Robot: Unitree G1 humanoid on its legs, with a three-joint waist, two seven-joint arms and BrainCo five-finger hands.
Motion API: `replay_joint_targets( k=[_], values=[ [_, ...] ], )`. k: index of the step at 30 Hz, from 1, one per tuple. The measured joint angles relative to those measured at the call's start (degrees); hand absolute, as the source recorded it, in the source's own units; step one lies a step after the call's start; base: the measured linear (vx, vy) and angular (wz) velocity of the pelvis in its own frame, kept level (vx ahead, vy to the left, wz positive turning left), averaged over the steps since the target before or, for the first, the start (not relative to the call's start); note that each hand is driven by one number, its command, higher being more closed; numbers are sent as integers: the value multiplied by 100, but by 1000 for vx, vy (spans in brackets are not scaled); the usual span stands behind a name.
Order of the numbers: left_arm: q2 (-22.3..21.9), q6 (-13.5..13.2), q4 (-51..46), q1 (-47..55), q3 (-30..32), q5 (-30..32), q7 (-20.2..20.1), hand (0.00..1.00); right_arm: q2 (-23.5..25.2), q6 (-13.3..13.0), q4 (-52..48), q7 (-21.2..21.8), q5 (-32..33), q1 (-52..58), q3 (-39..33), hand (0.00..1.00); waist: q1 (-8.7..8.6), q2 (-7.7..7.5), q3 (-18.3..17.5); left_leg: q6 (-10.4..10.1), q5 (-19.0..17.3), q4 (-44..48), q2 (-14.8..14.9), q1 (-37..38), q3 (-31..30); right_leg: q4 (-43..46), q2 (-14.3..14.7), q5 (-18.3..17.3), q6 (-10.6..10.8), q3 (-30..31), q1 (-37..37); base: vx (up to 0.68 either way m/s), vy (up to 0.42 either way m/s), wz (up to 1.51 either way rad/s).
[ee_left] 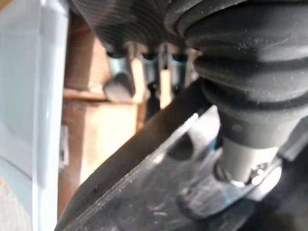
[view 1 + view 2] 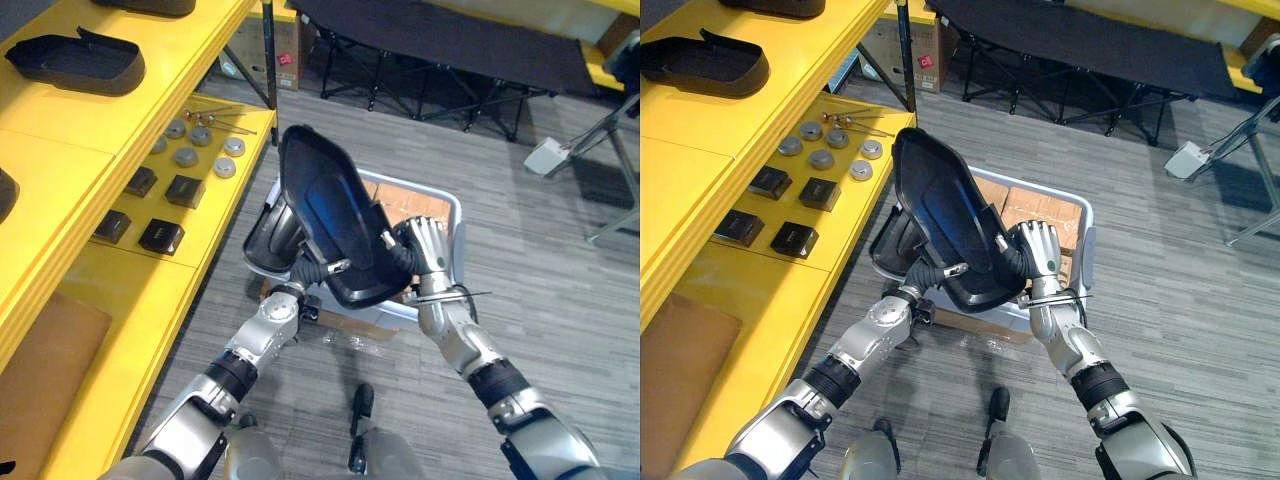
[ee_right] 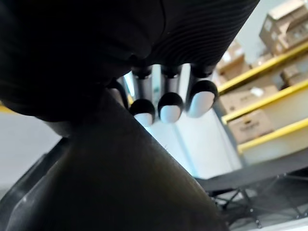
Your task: Walk over and take plastic housings, then place them on the shelf
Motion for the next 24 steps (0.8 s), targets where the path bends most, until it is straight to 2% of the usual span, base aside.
replay_joint_targets(
  k=[5,6,9,12,13,16,20,23,24],
  values=[
    [-7,-275,-5,54,-118,-466,312,100,151,3,-425,-83,366,227,66,100,-4,-7,-28,-4,-3,-52,1,161,27,-3,2,-19,-15,42,98,-21,6,-6],
    [-40,-441,-6,66,-179,-702,380,100,291,13,-525,-199,582,281,59,100,-7,-19,-36,-12,2,-82,0,202,50,-5,3,-32,-31,69,99,-23,4,-11],
    [-152,-723,-12,202,-194,-1250,422,100,518,12,-757,-359,884,471,63,100,-15,-33,-130,-29,15,-196,1,331,159,-6,8,-35,-32,116,107,2,4,-13],
    [-418,-990,-13,335,-21,-1790,530,100,767,-18,-928,-533,921,706,62,100,-90,-40,-274,-37,22,-274,-3,396,184,-6,9,-41,-23,122,123,18,7,-4],
    [-498,-1137,-13,347,-9,-1927,558,100,817,-62,-939,-622,988,753,60,0,-93,-41,-275,-43,34,-331,-8,465,207,-6,8,-43,-21,133,160,28,16,-4],
    [-564,-1413,-13,357,41,-2078,593,100,904,-208,-937,-745,1000,847,54,0,-92,-46,-300,-39,54,-401,-22,558,232,-7,0,-64,-13,135,215,-2,4,-1],
    [-636,-1595,-85,420,371,-2030,622,100,950,-448,-922,-859,983,1144,178,0,-78,-92,-390,-37,140,-601,-79,683,307,-7,-30,-77,0,181,213,-3,10,-5],
    [-663,-1606,-525,601,631,-1429,903,100,998,-508,-948,-1006,987,1487,170,0,-74,-95,-396,-35,151,-649,-97,754,327,-8,-38,-88,13,207,245,-3,10,-3],
    [-667,-1591,-736,689,694,-824,1114,100,1045,-510,-988,-1073,993,1641,160,0,-75,-96,-397,-35,151,-651,-97,775,328,-10,-37,-90,17,206,259,0,0,0]
  ],
)
